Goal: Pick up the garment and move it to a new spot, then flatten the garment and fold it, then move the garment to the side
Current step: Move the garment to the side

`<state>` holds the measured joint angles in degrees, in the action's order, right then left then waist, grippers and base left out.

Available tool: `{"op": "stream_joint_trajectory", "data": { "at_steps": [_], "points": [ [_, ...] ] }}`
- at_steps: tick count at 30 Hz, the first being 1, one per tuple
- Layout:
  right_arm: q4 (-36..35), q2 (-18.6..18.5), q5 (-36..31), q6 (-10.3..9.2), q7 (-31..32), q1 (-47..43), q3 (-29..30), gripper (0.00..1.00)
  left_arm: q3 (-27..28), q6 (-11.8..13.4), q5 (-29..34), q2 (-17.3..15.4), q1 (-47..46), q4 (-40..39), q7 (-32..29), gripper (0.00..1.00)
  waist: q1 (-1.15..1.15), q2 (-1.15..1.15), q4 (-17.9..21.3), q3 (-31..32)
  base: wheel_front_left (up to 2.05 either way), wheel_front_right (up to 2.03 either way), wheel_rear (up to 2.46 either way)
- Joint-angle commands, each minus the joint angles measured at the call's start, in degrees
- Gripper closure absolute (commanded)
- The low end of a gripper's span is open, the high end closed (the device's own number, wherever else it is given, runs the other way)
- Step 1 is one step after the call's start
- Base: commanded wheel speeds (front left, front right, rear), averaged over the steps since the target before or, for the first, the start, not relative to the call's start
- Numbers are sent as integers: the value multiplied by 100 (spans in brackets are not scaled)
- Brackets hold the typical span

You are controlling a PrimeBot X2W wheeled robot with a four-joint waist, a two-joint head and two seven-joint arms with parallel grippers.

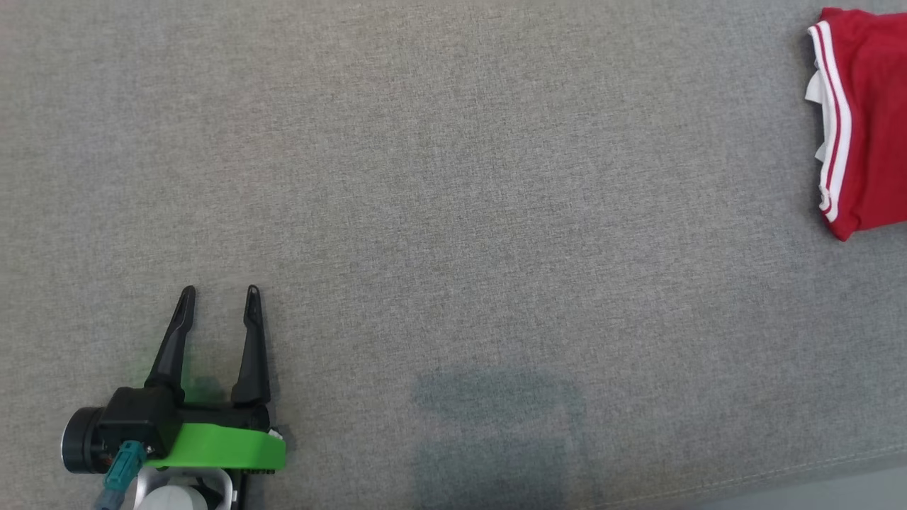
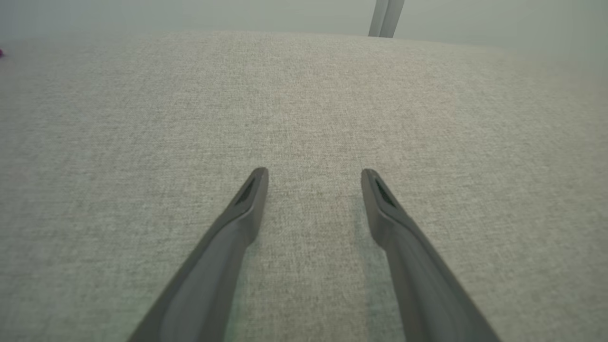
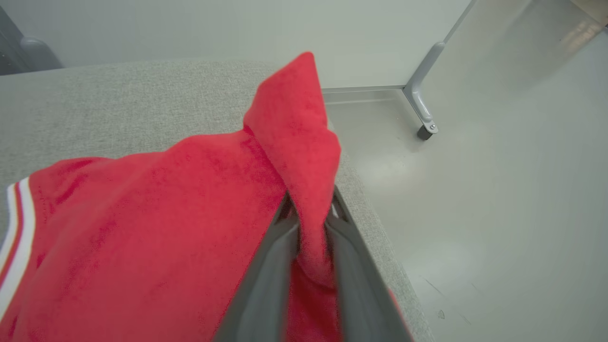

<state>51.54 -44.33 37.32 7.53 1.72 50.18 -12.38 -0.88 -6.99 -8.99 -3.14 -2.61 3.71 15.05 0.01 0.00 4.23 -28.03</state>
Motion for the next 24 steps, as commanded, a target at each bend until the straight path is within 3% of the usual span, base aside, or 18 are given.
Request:
{"op": "stream_joint_trajectory", "data": {
  "at_steps": [1, 7, 11, 17, 20, 24],
  "points": [
    [131, 56, -120, -8, -173, 137, 60, 0, 26, -11, 58, -34, 23, -39, 17, 0, -1, 0, 59, -116, 0, 0, 0],
    [625, 142, -987, -8, -1305, 396, 275, 0, -6, -29, -65, 0, 141, -12, 17, 0, -1, 0, 23, 259, 0, 0, 0],
    [354, 357, -1408, -8, -1660, 233, 462, 0, 79, -9, -182, 15, 330, 44, 17, 0, -1, 0, -6, 777, 0, 0, 0],
    [-1379, 1187, -2002, -9, -1688, -1114, 1171, 0, 188, 87, -289, 20, 812, 153, 17, 0, -1, 0, -22, 1802, 0, 0, 0],
    [-2347, 1769, -2375, -8, -1691, -2077, 1513, 0, 255, 120, -360, 19, 1025, 197, 17, 0, -1, 0, -38, 2243, 0, 0, 0],
    [-3101, 2535, -2674, -8, -1691, -3340, 1701, 0, 365, 124, -298, 21, 1222, 270, 17, 0, -1, 0, -97, 2693, 0, 0, 0]
  ]
}}
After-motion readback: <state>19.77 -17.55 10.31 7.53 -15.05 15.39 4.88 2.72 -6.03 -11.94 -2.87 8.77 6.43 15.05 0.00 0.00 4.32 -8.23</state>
